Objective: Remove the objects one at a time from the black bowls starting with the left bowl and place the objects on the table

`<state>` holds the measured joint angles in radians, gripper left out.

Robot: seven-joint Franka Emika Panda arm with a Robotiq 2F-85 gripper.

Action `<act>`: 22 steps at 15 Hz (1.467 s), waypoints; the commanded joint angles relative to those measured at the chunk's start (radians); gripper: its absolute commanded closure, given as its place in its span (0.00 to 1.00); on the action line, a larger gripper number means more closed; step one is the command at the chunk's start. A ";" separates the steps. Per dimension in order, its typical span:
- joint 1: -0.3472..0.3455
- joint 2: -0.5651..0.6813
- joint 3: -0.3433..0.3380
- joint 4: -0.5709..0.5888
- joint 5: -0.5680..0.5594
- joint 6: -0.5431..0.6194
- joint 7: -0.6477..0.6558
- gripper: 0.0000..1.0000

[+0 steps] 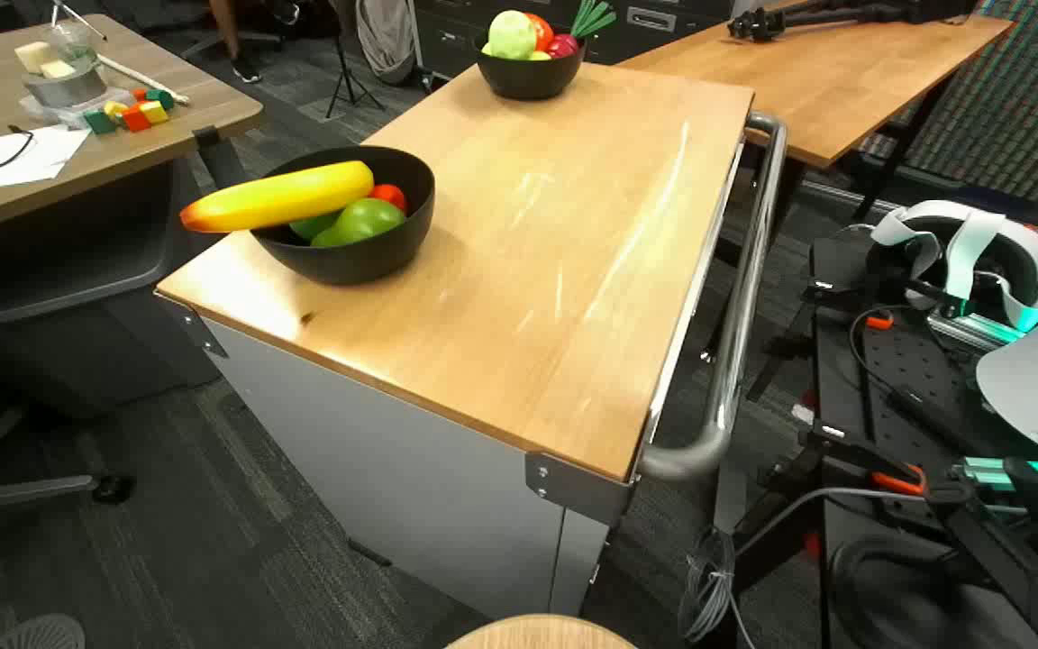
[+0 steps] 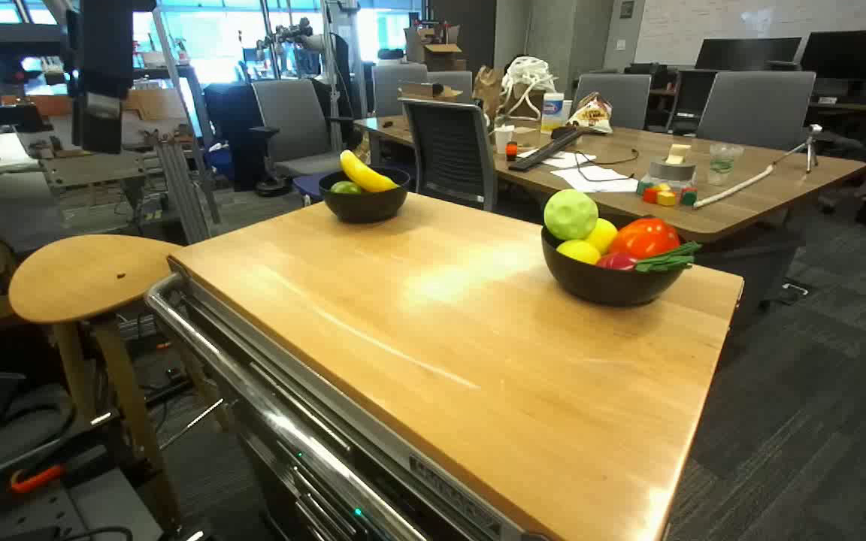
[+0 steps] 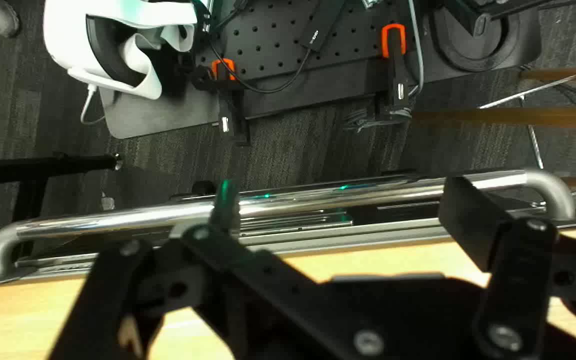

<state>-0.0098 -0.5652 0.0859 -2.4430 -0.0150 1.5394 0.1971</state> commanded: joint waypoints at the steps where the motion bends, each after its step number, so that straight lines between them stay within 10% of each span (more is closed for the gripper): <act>1: 0.004 0.000 -0.004 0.004 -0.002 0.000 0.002 0.00; 9: 0.015 -0.066 0.002 0.020 -0.007 0.099 -0.008 0.00; 16: 0.044 -0.053 0.046 0.385 -0.289 -0.138 -0.189 0.00; 22: 0.051 -0.082 0.034 0.264 -0.239 -0.105 -0.130 0.00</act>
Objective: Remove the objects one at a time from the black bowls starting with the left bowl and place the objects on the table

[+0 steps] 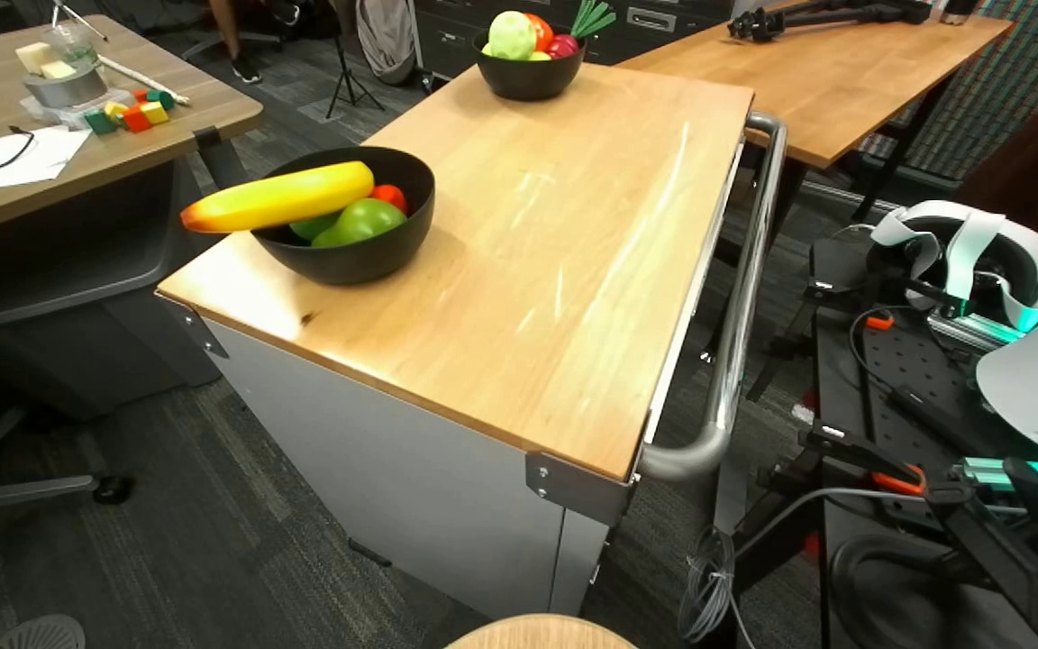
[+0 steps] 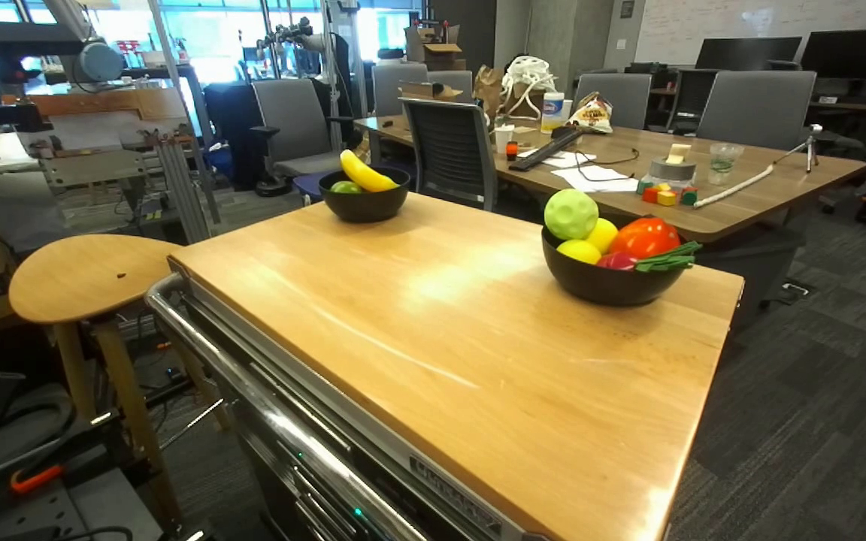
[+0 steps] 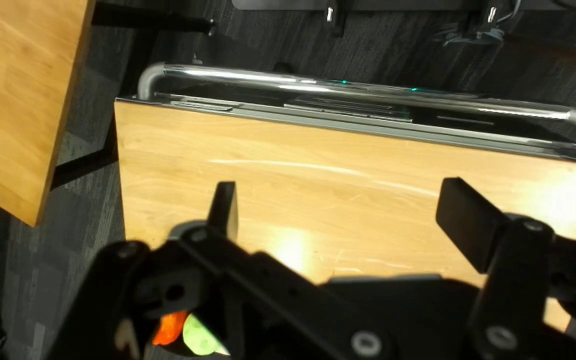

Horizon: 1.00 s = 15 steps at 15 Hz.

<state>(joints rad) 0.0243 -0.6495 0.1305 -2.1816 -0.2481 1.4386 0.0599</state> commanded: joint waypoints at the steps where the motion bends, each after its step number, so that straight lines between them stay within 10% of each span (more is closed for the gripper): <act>1: -0.003 0.007 -0.003 0.002 0.053 0.057 0.128 0.00; 11: -0.034 0.461 0.056 0.459 0.203 0.303 0.584 0.00; 15: -0.005 0.400 0.022 0.357 0.213 0.266 0.511 0.00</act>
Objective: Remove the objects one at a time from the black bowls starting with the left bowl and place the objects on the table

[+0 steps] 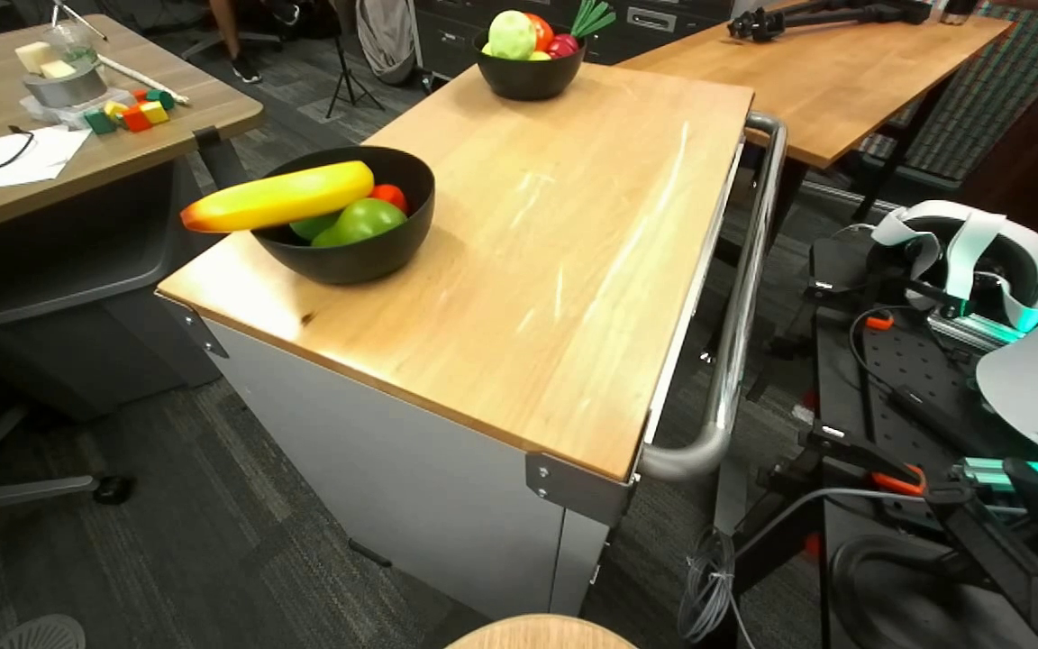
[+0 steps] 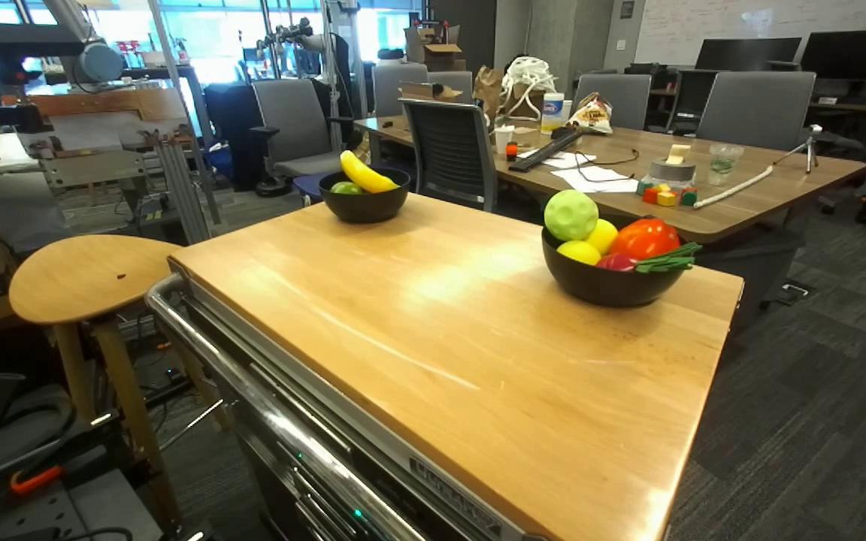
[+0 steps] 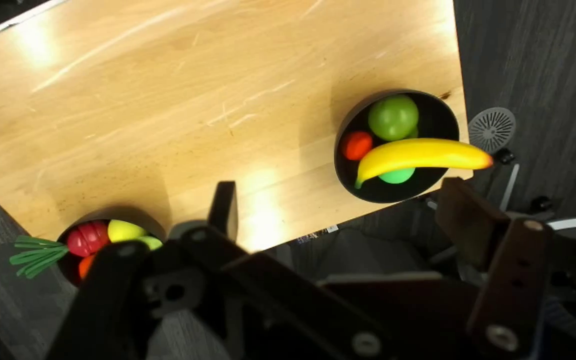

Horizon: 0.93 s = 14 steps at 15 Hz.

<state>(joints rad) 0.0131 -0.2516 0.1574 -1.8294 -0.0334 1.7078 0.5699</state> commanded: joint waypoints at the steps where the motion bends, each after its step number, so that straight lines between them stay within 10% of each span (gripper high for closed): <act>1: 0.023 -0.029 -0.027 -0.011 0.025 -0.057 -0.149 0.00; 9: 0.046 -0.166 -0.028 -0.214 -0.068 -0.221 -0.514 0.00; 14: 0.058 -0.143 -0.009 -0.242 -0.144 -0.166 -0.491 0.00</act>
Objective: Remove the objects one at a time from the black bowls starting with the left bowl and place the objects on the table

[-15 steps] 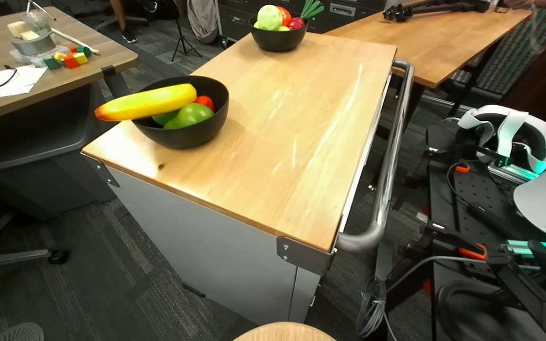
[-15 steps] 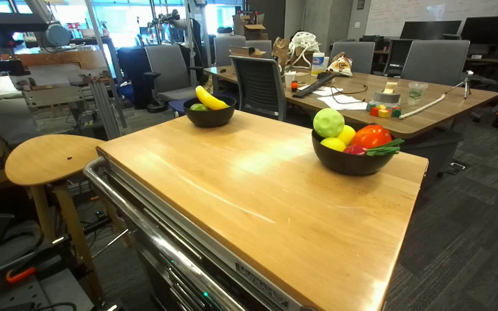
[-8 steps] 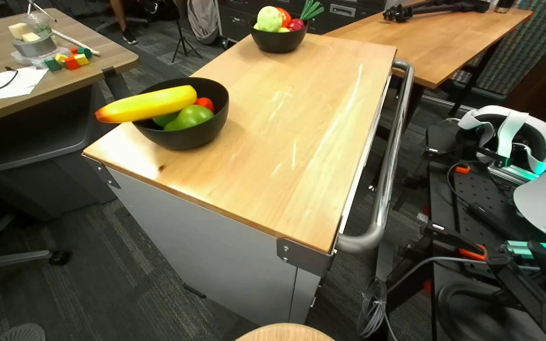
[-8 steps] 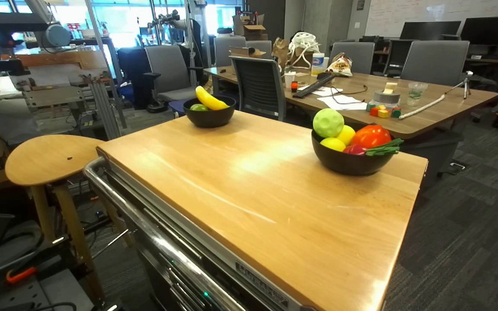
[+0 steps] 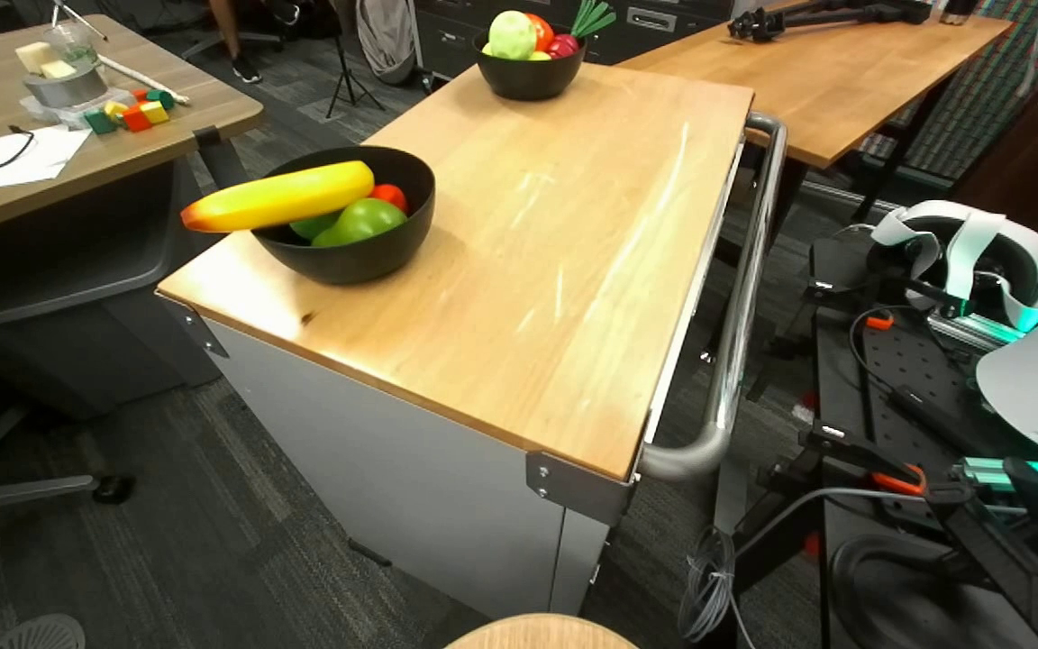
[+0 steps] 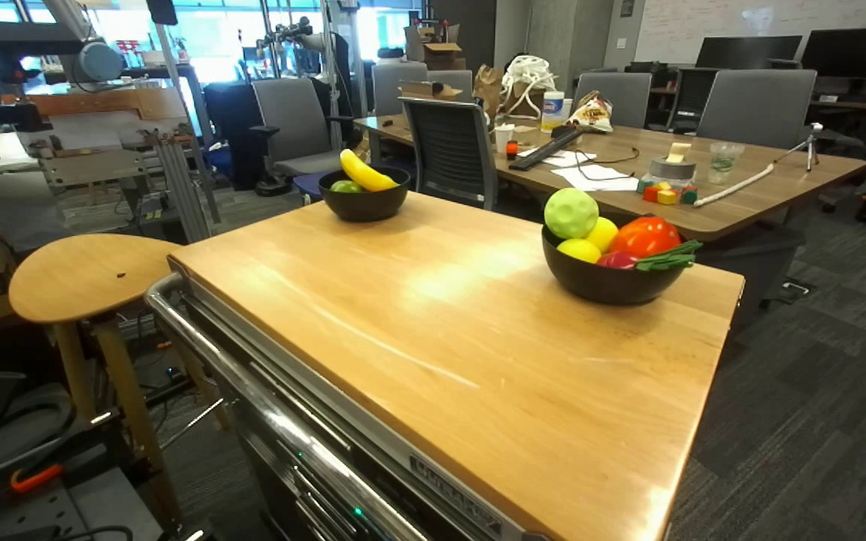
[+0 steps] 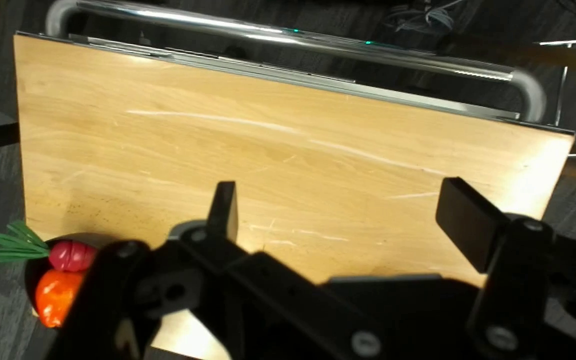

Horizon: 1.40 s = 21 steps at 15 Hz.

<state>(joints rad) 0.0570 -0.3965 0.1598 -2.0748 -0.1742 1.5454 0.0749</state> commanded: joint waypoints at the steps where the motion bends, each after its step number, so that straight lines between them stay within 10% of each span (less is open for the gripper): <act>1: 0.016 0.002 -0.006 -0.004 -0.007 0.004 0.004 0.00; 4: 0.017 0.002 -0.004 -0.006 -0.008 0.008 0.005 0.00; 13: 0.078 0.160 -0.081 0.127 0.020 0.021 -0.539 0.00; 19: 0.061 0.125 -0.072 0.052 0.000 0.030 -0.460 0.00; 21: 0.065 0.113 -0.083 0.011 -0.014 0.211 -0.510 0.00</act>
<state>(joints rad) 0.1071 -0.2721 0.0973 -2.0307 -0.1733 1.6021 -0.3899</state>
